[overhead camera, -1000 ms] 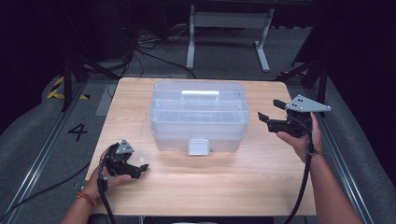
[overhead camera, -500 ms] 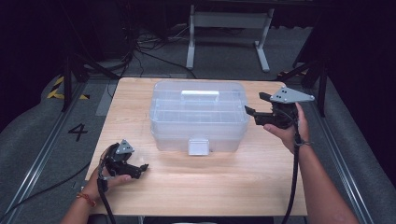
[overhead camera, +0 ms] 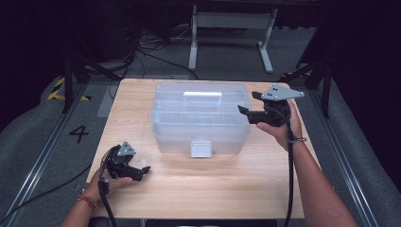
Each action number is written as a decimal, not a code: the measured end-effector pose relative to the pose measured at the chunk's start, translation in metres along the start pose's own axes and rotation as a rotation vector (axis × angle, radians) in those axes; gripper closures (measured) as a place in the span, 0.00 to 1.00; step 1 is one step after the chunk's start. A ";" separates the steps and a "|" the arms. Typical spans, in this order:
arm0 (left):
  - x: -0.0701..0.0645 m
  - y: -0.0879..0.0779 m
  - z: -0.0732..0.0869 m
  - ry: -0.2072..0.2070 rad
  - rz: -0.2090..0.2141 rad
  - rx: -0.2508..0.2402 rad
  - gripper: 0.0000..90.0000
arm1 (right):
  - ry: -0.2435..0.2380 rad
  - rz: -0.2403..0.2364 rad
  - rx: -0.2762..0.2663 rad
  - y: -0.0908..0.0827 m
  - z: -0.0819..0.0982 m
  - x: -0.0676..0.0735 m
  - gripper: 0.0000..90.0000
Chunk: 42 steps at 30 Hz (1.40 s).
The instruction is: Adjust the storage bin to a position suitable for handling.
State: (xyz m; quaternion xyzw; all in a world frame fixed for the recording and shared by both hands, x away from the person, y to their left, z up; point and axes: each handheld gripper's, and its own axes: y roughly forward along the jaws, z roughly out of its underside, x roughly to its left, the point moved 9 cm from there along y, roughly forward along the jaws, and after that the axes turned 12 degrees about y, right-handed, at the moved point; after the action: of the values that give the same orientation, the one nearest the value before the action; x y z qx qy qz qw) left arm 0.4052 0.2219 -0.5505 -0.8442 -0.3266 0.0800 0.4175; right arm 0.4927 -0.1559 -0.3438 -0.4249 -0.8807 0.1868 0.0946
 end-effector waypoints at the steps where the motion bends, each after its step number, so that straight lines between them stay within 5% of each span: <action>1: 0.000 0.000 0.000 0.000 0.000 0.000 0.00 | -0.001 -0.002 0.000 0.001 -0.001 0.001 0.35; 32: 0.000 0.000 0.000 0.000 0.000 0.000 0.00 | -0.039 -0.049 0.078 0.045 -0.010 0.025 0.38; 42: 0.000 0.000 0.000 0.000 0.000 0.000 0.00 | -0.053 -0.058 0.106 0.057 -0.011 0.027 0.48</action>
State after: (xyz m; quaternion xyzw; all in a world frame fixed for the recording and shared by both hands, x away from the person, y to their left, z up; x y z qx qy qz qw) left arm 0.4052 0.2219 -0.5505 -0.8442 -0.3267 0.0802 0.4174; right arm 0.5199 -0.0996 -0.3563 -0.3886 -0.8837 0.2416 0.0990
